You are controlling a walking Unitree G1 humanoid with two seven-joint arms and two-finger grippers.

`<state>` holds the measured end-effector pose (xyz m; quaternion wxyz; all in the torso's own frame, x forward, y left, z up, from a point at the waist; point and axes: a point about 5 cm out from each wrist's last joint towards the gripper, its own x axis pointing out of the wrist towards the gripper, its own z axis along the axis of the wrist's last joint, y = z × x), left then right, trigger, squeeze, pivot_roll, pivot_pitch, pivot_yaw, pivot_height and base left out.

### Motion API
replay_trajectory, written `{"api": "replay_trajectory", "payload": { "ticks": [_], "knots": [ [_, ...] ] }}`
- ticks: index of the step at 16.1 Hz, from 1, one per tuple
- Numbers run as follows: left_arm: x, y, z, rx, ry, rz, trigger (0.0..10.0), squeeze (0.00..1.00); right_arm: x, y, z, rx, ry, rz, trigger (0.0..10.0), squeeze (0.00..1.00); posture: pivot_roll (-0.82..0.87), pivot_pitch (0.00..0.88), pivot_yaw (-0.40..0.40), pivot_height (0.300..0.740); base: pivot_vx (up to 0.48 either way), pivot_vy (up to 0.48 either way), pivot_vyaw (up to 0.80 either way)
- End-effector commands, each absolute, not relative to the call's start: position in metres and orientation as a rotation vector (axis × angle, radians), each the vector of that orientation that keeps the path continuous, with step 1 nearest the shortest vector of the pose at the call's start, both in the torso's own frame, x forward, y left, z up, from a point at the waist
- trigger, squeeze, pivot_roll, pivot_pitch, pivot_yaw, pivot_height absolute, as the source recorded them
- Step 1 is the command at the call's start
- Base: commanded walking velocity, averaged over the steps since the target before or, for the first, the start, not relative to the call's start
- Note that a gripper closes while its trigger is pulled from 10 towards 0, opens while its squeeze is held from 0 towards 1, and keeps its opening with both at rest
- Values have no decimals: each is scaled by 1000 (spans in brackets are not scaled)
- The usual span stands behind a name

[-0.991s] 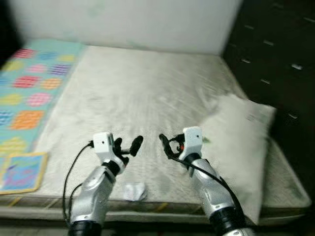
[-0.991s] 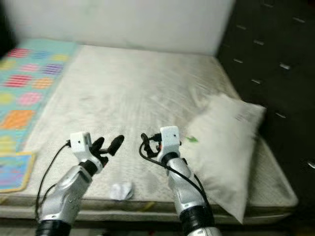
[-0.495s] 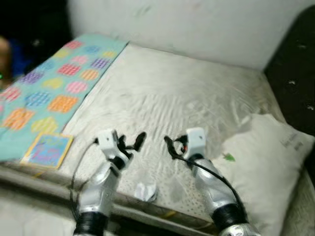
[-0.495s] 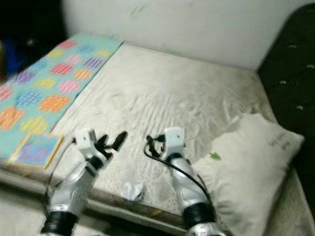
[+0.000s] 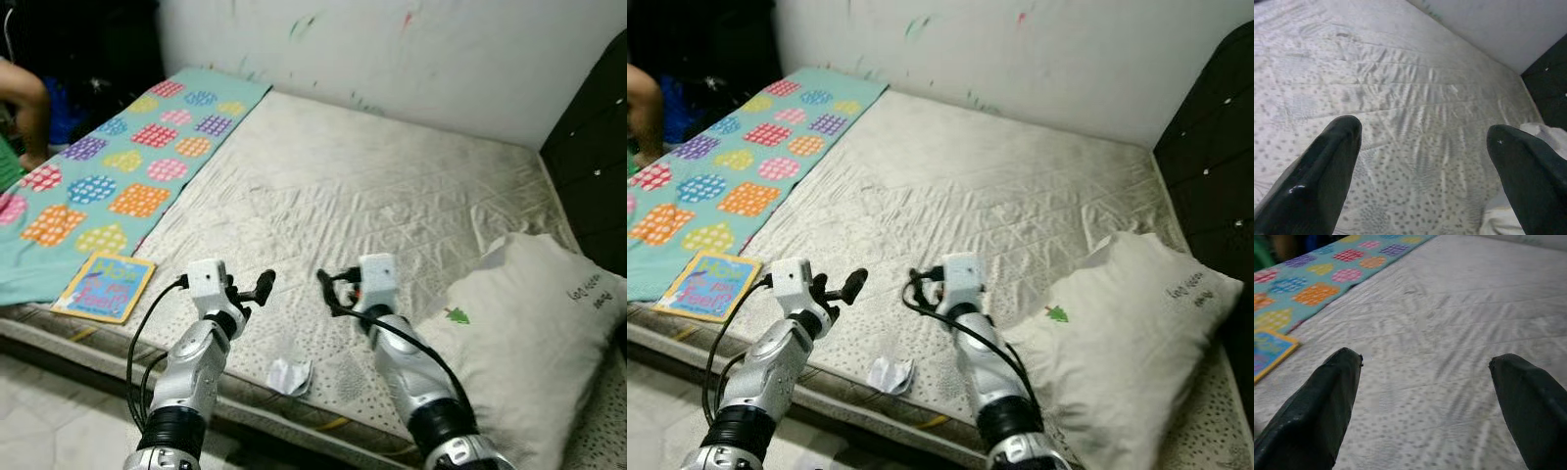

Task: Clean up the room

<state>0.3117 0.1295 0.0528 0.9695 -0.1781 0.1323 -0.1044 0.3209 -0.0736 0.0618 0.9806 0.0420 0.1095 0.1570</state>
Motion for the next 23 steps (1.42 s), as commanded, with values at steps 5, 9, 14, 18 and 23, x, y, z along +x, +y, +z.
{"api": "replay_trajectory", "payload": {
  "ticks": [5, 9, 14, 18, 23],
  "knots": [
    [317, 125, 62, -402, 225, -213, 10000, 0, 324, -77, 71, 96, 170, 317, 10000, 0, -61, 67, -61, 740, 0, 0, 0],
    [314, 120, 62, -415, 214, -223, 10000, 0, 322, -82, 69, 106, 178, 302, 10000, 0, -72, 56, -67, 740, 0, 66, -400],
    [294, 130, 78, -326, 107, -206, 10000, 0, 307, -110, 83, 60, 77, 243, 10000, 0, -78, 62, -69, 740, 0, 52, 0],
    [251, 172, 82, -285, 65, -57, 10000, 0, 296, -164, 90, -15, 49, 79, 10000, 0, -77, 73, -84, 740, 0, 0, 0],
    [237, 183, 80, -149, 122, -136, 10000, 0, 290, -173, 91, -67, 90, 133, 10000, 0, -59, 64, -138, 740, 0, 0, 0]
  ]
}}
